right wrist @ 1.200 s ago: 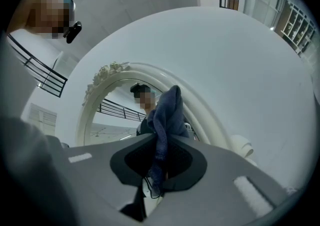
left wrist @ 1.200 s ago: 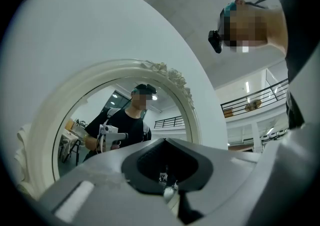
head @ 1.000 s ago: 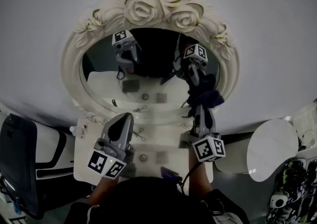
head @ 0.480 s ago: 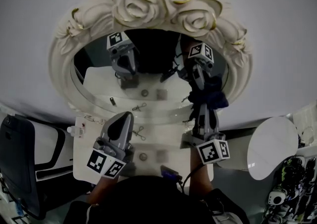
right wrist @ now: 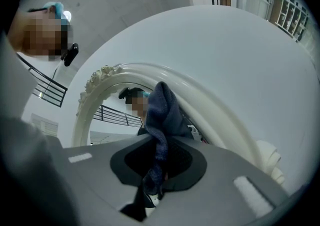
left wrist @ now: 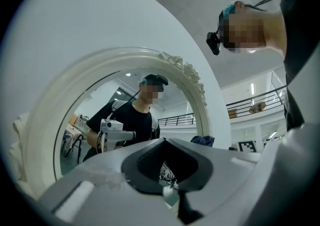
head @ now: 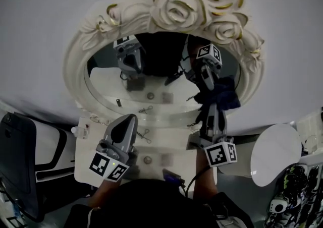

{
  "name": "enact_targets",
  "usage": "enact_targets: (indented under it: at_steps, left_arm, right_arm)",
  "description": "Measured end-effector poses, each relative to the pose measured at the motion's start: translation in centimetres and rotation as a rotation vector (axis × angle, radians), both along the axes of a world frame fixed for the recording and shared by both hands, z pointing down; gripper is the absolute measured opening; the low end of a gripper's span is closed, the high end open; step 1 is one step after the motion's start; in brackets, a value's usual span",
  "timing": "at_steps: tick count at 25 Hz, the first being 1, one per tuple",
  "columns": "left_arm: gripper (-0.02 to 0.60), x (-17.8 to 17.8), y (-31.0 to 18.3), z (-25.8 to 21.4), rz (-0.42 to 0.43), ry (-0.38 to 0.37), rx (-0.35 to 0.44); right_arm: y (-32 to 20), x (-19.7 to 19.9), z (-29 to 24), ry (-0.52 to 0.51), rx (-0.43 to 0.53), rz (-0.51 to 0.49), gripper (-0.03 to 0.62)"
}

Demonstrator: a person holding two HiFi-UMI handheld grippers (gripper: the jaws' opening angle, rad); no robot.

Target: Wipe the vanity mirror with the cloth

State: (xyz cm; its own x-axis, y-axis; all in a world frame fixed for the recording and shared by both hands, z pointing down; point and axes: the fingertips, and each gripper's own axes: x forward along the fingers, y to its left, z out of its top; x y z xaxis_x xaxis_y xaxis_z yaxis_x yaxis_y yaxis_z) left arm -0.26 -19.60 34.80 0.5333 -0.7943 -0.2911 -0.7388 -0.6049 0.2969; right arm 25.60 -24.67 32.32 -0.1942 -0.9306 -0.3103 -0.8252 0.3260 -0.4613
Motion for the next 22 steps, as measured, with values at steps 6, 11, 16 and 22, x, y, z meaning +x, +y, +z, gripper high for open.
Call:
enact_targets:
  at_steps: [6, 11, 16, 22]
  left_arm:
    - [0.002, -1.8, 0.5, -0.4, -0.017, 0.017, 0.014]
    - [0.003, -3.1, 1.0, -0.7, -0.024, 0.03, 0.022]
    - [0.003, -4.2, 1.4, -1.2, -0.024, 0.041, 0.032]
    - [0.003, -5.6, 1.9, -1.3, -0.027, 0.054, 0.035]
  right_arm:
    - [0.0, -1.1, -1.8, 0.003, 0.032, 0.002, 0.041]
    - [0.0, -2.2, -3.3, 0.015, 0.052, -0.002, 0.042]
    - [0.2, -3.4, -4.8, 0.035, 0.071, 0.003, 0.041]
    - [0.4, -5.9, -6.9, 0.072, 0.107, -0.01, 0.041]
